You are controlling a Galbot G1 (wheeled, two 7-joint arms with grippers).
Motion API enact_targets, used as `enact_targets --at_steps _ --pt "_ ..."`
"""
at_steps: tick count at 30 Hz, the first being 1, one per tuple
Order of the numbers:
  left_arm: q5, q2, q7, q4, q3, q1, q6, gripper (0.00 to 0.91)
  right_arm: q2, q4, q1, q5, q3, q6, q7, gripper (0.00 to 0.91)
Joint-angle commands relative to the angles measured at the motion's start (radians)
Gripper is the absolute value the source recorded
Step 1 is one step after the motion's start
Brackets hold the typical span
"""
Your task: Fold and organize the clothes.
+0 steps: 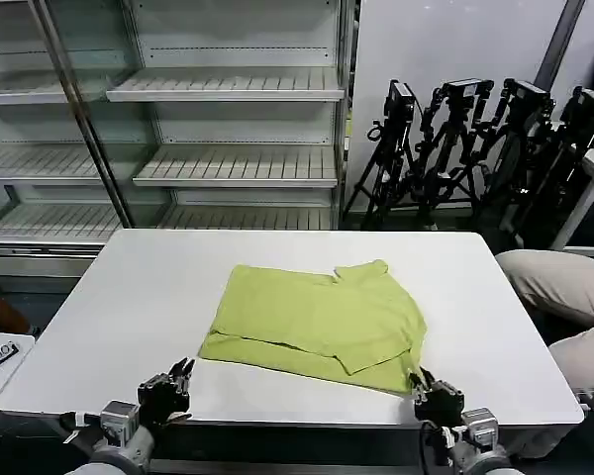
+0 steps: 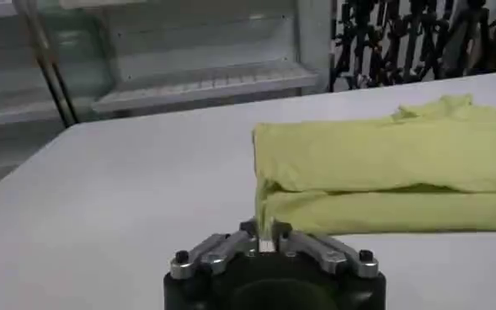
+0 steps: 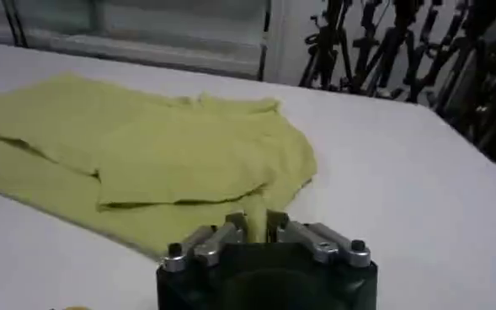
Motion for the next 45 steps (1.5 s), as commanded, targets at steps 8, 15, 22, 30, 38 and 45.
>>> enact_targets --at_steps 8,15,22,30,38,45 --pt "0.0 -0.011 0.03 0.338 0.208 -0.585 -0.03 0.907 0.036 -0.428 0.704 0.113 -0.168 -0.057 0.078 0.907" --pt "-0.066 0.0 0.071 0.605 0.308 -0.8 -0.03 0.907 0.061 -0.642 0.864 0.151 -0.224 -0.057 0.084 0.907" --pt "-0.064 -0.039 0.113 0.83 0.367 -0.952 -0.03 0.907 0.115 -0.822 0.971 0.146 -0.248 -0.056 0.079 0.907" --pt "-0.061 -0.082 0.144 1.014 0.39 -1.06 0.003 0.907 0.189 -1.03 1.07 0.105 -0.258 -0.031 0.048 0.907" --pt "-0.037 -0.099 0.154 1.118 0.398 -1.092 0.004 0.907 0.216 -1.081 1.083 0.088 -0.277 -0.04 0.061 0.907" --pt "-0.016 -0.1 0.175 1.14 0.402 -1.092 0.004 0.907 0.224 -1.091 1.079 0.088 -0.283 -0.037 0.066 0.907"
